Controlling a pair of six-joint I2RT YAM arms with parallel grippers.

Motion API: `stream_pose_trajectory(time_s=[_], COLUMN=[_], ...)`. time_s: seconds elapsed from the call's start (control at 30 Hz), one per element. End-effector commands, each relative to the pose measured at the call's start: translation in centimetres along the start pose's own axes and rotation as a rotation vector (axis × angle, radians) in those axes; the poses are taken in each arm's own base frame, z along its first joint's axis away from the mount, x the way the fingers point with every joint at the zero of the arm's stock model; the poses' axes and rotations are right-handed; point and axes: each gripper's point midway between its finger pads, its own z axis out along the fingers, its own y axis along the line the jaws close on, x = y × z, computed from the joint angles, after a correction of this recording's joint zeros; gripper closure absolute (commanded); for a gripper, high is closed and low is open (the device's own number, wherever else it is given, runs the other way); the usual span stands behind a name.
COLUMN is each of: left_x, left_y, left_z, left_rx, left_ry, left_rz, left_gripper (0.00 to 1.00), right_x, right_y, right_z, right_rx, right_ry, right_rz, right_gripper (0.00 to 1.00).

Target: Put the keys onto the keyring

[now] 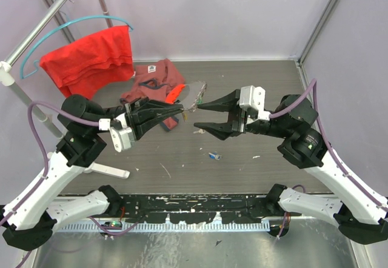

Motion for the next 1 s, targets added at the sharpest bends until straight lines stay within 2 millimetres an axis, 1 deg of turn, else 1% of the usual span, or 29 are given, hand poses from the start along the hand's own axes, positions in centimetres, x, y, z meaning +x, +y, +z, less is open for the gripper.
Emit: stream_pose_trajectory(time_s=[0.0,0.4,0.57,0.8,0.97], left_x=[-2.1,-1.7,-1.5,-1.3,-1.0], left_y=[0.7,0.6,0.6,0.6,0.5], left_z=[-0.2,0.0,0.1,0.1,0.2], left_rx=[-0.012,-0.005,-0.004,-0.006,-0.008], left_ry=[-0.059,-0.055,-0.054,-0.05,-0.044], left_rz=[0.087,0.078,0.075,0.073,0.07], left_gripper=[1.0,1.0,1.0,1.0,1.0], right_x=[-3.0,-3.4,-3.3,-3.4,-3.6], right_y=[-0.5,0.5,0.6,0.8,0.8], right_z=[-0.2,-0.3,-0.1,-0.1,-0.2], right_rx=[0.028,-0.021,-0.031,-0.037,-0.035], right_ry=[-0.09,-0.117,-0.117,-0.124,-0.133], right_rz=[-0.044,-0.036,-0.03,-0.022,-0.021], right_gripper=[0.49,0.58,0.59,0.65,0.65])
